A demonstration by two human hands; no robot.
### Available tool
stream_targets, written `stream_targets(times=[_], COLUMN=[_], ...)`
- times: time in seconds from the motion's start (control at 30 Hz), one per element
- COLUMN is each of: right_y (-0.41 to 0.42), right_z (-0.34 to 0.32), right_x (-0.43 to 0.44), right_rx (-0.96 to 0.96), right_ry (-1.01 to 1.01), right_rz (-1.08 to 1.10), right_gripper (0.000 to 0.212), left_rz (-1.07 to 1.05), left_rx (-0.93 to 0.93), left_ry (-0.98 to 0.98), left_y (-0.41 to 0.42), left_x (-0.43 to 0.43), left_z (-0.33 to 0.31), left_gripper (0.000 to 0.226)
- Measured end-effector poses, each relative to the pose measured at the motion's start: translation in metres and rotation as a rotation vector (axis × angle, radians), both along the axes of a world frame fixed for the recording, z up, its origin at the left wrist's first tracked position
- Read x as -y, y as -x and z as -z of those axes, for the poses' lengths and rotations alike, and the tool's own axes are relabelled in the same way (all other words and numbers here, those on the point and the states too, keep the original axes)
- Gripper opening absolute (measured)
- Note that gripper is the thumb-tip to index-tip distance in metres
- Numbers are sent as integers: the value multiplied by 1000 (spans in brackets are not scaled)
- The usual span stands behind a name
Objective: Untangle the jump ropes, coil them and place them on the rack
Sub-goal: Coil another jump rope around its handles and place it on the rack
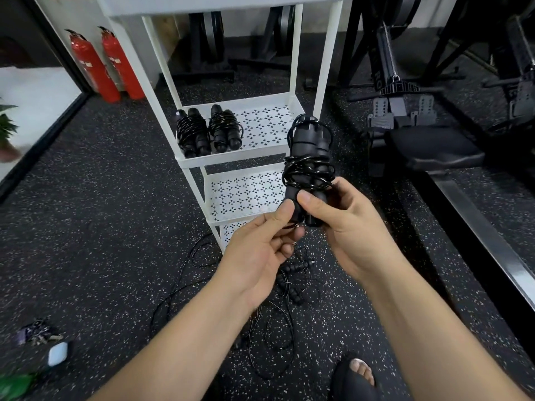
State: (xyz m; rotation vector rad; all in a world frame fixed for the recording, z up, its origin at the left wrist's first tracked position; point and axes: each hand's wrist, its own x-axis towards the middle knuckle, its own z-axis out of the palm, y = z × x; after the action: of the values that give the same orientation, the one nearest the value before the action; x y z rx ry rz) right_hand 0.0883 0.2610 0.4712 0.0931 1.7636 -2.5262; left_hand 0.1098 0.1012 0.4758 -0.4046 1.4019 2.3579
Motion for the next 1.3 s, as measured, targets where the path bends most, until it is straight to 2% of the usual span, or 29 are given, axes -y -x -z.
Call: stream_targets(times=[0.07, 0.2, 0.37, 0.6, 0.67, 0.8, 0.87, 0.93, 0.97, 1.1, 1.17, 1.23, 1.3], right_y=[0, -4, -3, 2, 2, 3, 3, 3, 4, 7, 6, 7, 8], right_z=[1, 1, -3, -5, -5, -1, 2, 3, 3, 5, 6, 8, 9], right_x=[3, 9, 10, 8, 7, 5, 4, 5, 5, 3, 3, 2, 2], right_rx=[-23, -84, -190, -108, -99, -61, -48, -32, -24, 3, 18, 46, 70], right_ry=[-41, -156, -454, -574, -561, -507, -473, -441, -433, -470, -441, -379, -317], right_rz=[22, 90, 113, -29, -58, -102, -105, -107, -117, -171, -164, -111, -46], right_gripper=[50, 36, 34, 41, 44, 49, 54, 58, 59, 59, 58, 55, 44], left_rz=[26, 67, 22, 0, -12, -85, -87, -66, -64, -55, -51, -19, 27], left_rx=[50, 116, 3, 18, -70, -503, -651, -648, -594, -364, -289, -276, -343], left_ry=[-20, -82, 124, 189, 335, 1045, 1160, 1129, 1048, 611, 412, 397, 545], left_y=[4, 8, 11, 19, 17, 16, 18, 21, 21, 23, 24, 27, 28], left_x=[4, 9, 17, 33, 35, 39, 41, 42, 41, 35, 34, 33, 33], left_z=[-3, -7, -7, -12, -15, -15, -15, -11, -9, 5, 9, 10, 9], left_gripper=[27, 21, 24, 16, 18, 23, 25, 26, 27, 33, 26, 21, 21])
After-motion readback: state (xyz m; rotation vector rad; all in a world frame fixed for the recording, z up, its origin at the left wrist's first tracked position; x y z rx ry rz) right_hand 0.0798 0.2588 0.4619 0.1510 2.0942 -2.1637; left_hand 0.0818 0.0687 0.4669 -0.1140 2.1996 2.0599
